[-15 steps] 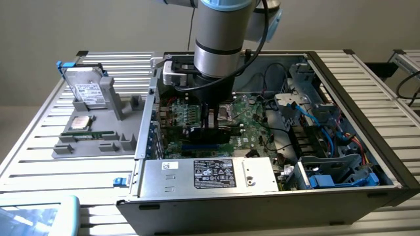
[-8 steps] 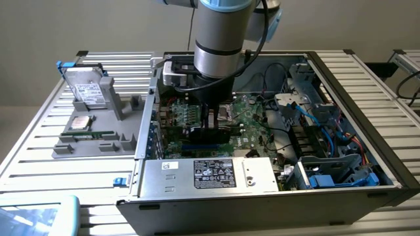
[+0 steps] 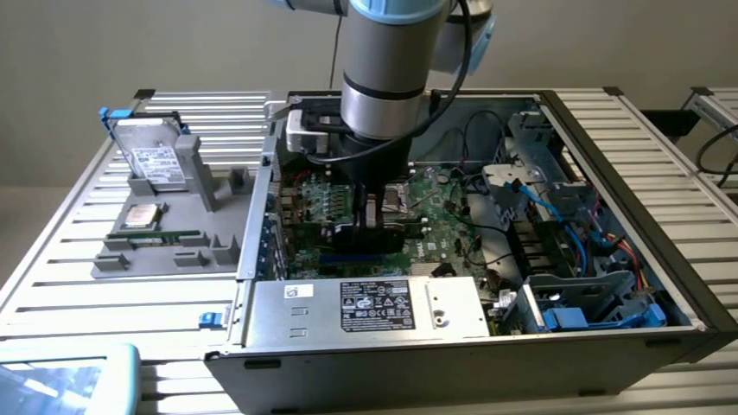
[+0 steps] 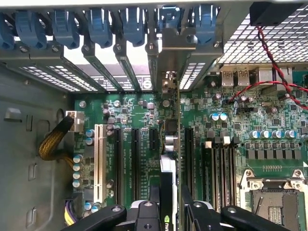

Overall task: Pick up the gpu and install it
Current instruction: 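Insert the gpu into the slot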

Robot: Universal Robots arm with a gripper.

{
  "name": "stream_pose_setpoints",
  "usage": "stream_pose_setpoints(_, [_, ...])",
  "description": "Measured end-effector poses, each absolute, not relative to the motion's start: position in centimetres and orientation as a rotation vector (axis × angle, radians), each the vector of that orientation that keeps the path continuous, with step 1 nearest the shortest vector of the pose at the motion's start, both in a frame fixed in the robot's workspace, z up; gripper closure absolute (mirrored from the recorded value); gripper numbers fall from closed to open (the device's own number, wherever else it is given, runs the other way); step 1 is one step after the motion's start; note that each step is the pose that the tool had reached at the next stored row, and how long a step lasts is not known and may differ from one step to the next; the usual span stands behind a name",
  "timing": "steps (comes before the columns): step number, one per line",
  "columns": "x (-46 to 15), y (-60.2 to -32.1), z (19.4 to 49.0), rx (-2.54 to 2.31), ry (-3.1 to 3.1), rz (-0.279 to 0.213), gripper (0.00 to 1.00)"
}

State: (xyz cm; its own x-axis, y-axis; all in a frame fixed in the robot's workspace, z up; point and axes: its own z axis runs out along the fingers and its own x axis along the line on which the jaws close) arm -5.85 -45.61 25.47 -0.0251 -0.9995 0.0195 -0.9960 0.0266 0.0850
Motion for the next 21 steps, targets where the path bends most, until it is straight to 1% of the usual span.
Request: stream_pose_setpoints(21, [-5.87,-45.61,25.11,2.141,-2.197,-0.080,0.73])
